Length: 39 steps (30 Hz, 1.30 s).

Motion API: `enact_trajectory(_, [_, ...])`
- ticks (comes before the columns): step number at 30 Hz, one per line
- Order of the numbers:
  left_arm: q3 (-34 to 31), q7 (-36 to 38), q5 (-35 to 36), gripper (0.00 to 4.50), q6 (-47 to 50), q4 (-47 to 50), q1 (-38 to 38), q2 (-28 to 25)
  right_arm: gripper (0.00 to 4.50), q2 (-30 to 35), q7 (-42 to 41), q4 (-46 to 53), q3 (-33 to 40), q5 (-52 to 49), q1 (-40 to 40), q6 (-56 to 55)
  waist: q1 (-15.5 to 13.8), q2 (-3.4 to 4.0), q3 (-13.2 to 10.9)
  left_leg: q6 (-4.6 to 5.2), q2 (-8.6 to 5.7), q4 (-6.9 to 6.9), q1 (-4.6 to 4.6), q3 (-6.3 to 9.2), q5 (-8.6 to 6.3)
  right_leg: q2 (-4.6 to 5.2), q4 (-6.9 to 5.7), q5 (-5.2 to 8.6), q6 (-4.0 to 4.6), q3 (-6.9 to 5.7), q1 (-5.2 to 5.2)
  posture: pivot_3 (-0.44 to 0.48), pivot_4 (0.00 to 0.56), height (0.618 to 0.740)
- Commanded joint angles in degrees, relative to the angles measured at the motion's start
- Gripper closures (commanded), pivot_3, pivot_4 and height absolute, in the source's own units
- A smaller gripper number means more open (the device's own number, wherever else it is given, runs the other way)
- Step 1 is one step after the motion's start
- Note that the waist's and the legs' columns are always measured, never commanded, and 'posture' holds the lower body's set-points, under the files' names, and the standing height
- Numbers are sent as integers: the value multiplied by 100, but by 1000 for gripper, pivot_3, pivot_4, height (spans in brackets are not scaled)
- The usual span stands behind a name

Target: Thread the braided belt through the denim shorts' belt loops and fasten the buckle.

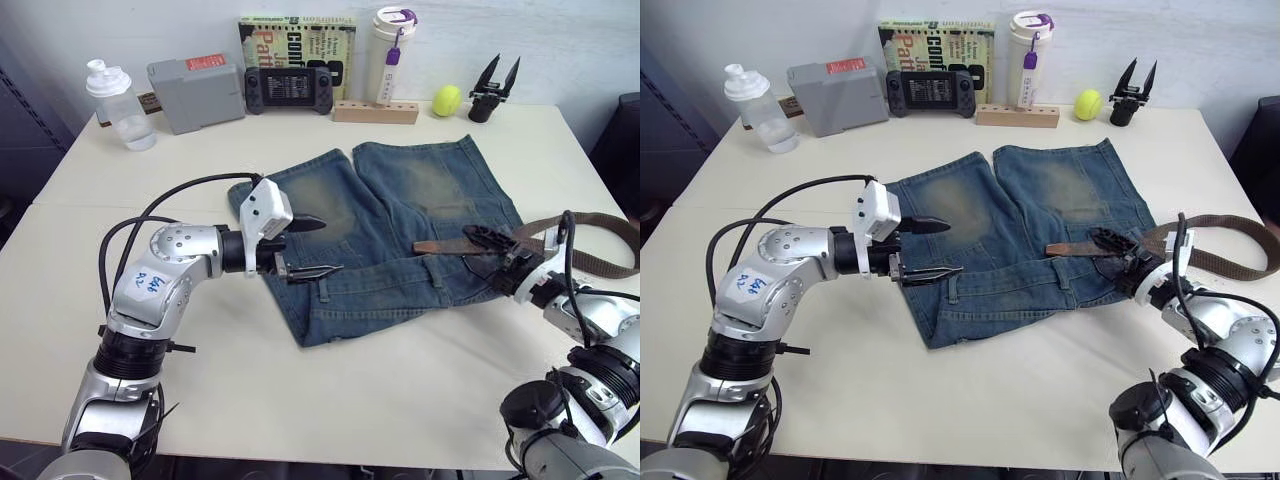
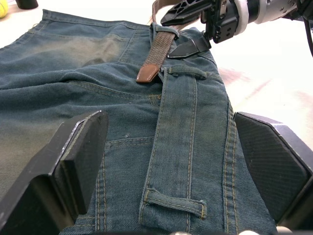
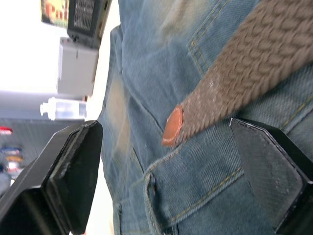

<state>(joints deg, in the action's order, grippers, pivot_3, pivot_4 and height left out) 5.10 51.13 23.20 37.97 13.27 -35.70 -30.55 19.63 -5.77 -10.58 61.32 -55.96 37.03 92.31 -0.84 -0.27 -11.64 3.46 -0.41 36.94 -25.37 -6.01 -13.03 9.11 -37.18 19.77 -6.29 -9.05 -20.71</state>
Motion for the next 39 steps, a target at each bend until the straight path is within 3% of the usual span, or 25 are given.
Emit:
enact_trajectory(1, [-132,-107,24,0,-60,292,15,-100,70,-386,516,-249,322,37,301,-469,41,0,0,0,2,0,0,-3,0,-4,0,0,0,1,0,0,150,697])
enact_trajectory(5, [-127,-139,52,0,-55,266,16,-136,70,-698,596,-226,139,41,374,-575,106,0,1,0,5,1,4,-3,0,-8,0,0,0,8,2,0,150,697])
enact_trajectory(8, [-113,-109,81,0,-46,251,21,-152,857,-788,674,-381,-1,89,351,-874,147,1,1,-6,19,-7,10,-7,1,-29,3,3,5,15,0,0,150,697])
enact_trajectory(15, [-69,-52,19,0,-141,75,-49,-161,4237,-665,699,-843,-204,-147,340,-1117,231,-3,4,-15,21,-21,12,-13,7,-36,3,4,7,36,-7,0,150,697])
enact_trajectory(16, [-62,-40,11,0,-154,65,-47,-170,4379,-593,685,-862,-173,-261,355,-1071,236,-5,4,-15,22,-21,16,-13,7,-37,5,4,7,38,-3,0,150,697])
enact_trajectory(24, [7,18,-19,0,-221,48,-37,-215,4379,514,20,-905,142,-1336,82,-444,180,3,0,-13,19,-23,3,-18,6,-33,9,4,7,47,-17,0,150,697])
enact_trajectory(28, [20,31,-3,0,-215,70,-37,-225,4379,905,-735,-739,-236,-1476,-555,-445,128,3,-1,-12,22,-23,6,-20,6,-34,17,3,7,47,-13,0,150,697])
enact_trajectory(39, [15,78,-42,0,-270,0,-73,-245,4379,793,-1646,-899,-1522,-1129,-1062,-1204,94,3,0,-11,25,-28,8,-41,6,-35,16,3,6,69,-31,0,150,697])
